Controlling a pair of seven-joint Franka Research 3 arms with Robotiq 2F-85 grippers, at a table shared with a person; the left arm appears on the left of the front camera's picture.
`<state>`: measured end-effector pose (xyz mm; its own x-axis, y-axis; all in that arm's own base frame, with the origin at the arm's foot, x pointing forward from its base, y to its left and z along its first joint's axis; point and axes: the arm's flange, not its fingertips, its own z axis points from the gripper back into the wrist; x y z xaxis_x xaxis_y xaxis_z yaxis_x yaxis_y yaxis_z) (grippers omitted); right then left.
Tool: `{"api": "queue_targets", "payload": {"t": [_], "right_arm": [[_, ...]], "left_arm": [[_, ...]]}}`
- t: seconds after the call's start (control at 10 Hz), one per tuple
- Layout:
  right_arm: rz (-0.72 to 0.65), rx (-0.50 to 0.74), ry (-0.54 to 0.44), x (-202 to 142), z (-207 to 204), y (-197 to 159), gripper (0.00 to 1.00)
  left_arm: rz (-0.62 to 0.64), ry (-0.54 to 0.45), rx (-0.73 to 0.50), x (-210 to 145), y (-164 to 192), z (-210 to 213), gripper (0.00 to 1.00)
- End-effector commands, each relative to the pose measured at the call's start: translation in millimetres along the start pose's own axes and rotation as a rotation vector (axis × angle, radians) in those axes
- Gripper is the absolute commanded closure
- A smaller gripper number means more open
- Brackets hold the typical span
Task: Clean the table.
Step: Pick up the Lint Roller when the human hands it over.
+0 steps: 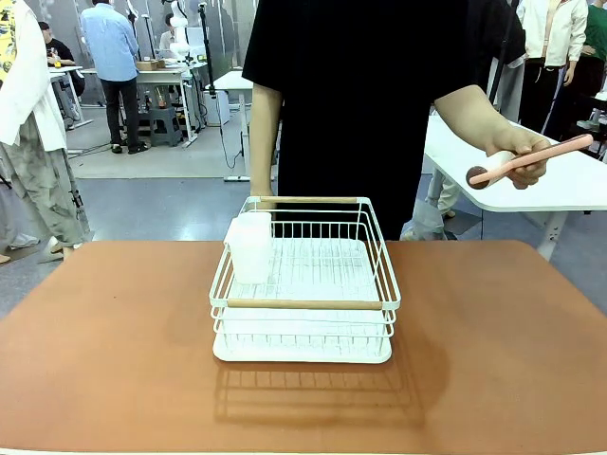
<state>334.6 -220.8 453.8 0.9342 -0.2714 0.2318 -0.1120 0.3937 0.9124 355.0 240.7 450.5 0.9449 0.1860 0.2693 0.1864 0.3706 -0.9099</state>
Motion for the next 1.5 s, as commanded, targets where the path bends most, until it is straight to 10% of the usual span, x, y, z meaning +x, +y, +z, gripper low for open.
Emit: {"api": "queue_targets", "payload": {"t": [0.0,0.6,1.4], "right_arm": [[-0.078,-0.08,-0.069,-4.6,-9.6,33.2,0.0],[-0.45,-0.257,-0.258,2.6,-53.7,124.6,0.0],[-0.485,-0.313,-0.321,46.3,-118.0,126.0,0.0]], "left_arm": [[-0.006,0.001,-0.012,-3.4,-0.4,1.7,0.0],[-0.006,0.001,-0.012,-3.4,-0.4,1.7,0.0],[-0.006,0.001,-0.012,-3.4,-0.4,1.7,0.0]]}}
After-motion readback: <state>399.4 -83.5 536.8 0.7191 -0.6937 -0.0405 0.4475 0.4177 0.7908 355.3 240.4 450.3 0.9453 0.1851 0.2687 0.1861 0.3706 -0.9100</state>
